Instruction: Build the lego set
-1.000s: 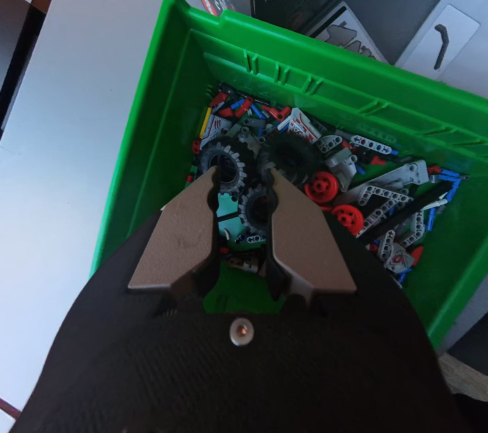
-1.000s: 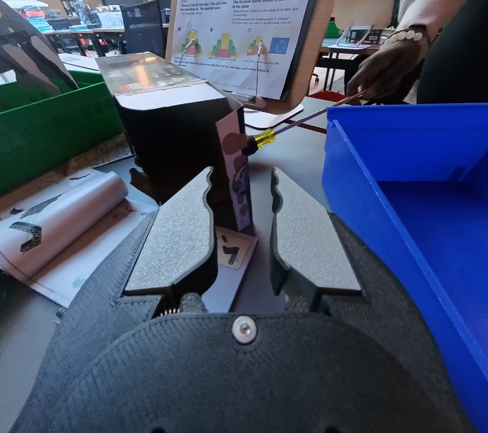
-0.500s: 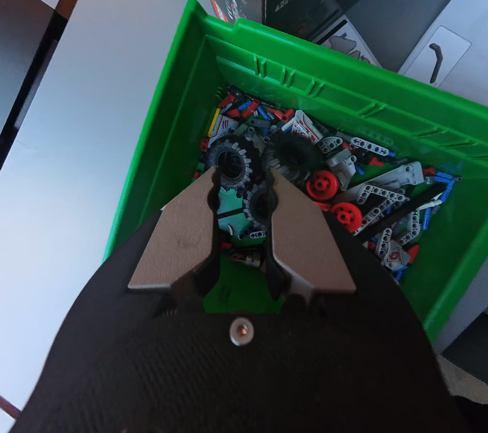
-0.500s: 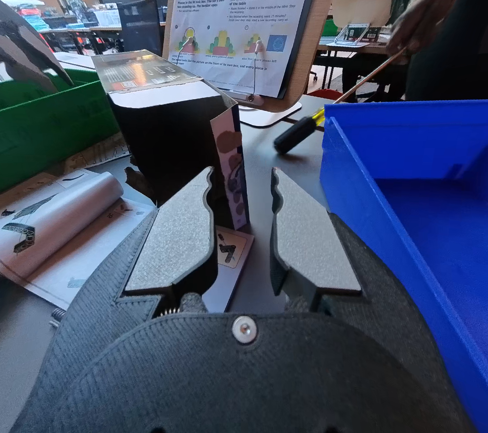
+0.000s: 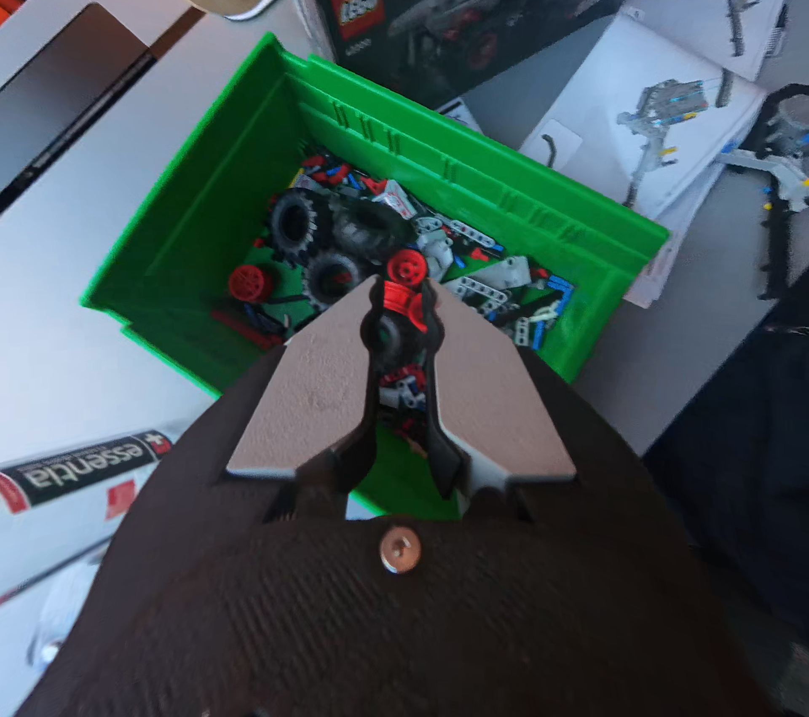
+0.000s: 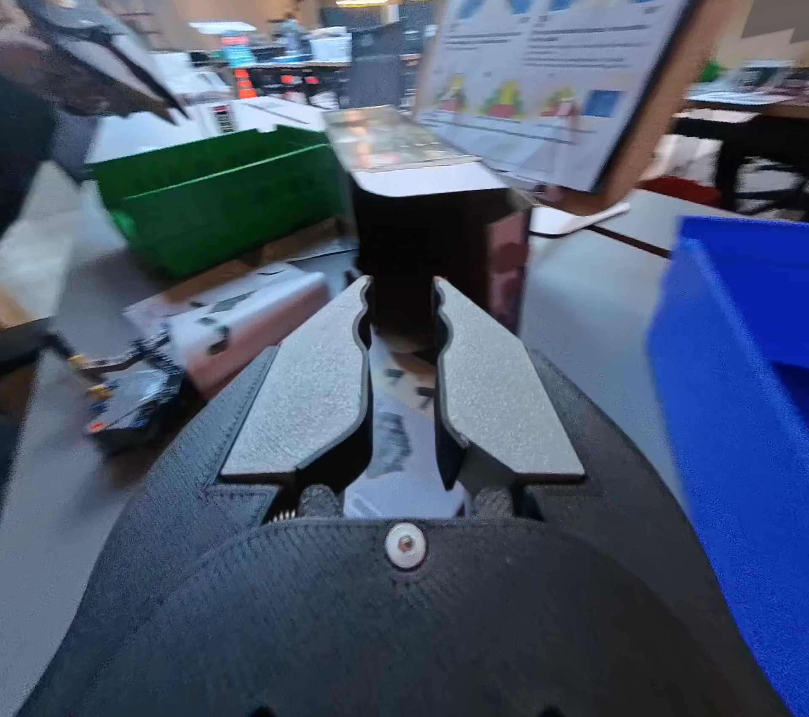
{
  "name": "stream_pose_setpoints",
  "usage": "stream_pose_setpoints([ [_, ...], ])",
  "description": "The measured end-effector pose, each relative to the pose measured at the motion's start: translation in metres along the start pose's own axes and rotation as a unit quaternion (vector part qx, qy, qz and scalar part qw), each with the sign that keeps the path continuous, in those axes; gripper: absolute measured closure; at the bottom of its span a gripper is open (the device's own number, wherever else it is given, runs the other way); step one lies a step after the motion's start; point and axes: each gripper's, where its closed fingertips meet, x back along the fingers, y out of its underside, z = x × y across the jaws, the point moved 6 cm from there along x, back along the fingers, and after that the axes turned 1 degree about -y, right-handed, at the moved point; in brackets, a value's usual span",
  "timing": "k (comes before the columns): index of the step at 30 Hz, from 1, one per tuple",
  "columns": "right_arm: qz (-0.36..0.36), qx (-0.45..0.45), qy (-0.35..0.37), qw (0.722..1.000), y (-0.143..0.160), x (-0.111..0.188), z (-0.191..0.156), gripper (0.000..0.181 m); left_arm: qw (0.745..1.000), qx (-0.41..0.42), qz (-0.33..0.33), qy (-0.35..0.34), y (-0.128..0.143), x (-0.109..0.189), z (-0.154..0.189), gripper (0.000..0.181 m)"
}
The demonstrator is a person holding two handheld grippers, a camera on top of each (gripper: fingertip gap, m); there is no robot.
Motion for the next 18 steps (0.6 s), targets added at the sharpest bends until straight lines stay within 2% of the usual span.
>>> stream_pose_setpoints([
  [5,-0.036,-0.011,-0.089,0.995,-0.004,-0.041,-0.039,0.146,1.000,0.009,-0.004,-0.027,0.016,0.009,0.041,0.169],
  [8,-0.084,-0.010,-0.040,0.996,-0.001,-0.075,-0.041,0.135,1.000,0.024,-0.003,-0.017,0.023,0.009,0.063,0.167],
  [12,-0.118,-0.018,-0.021,0.993,-0.003,-0.114,-0.025,0.124,0.999,0.038,-0.019,-0.003,0.036,0.009,0.090,0.163],
  [14,-0.161,0.012,-0.001,0.987,-0.004,-0.129,-0.007,0.129,0.998,0.041,-0.041,-0.009,0.046,0.011,0.098,0.161],
  [16,-0.189,0.055,0.028,0.980,-0.010,-0.139,0.015,0.123,0.997,0.047,-0.058,-0.018,0.055,0.015,0.103,0.161],
  [18,-0.205,0.093,0.064,0.972,-0.017,-0.145,0.037,0.133,0.996,0.055,-0.070,-0.023,0.060,0.021,0.106,0.161],
])
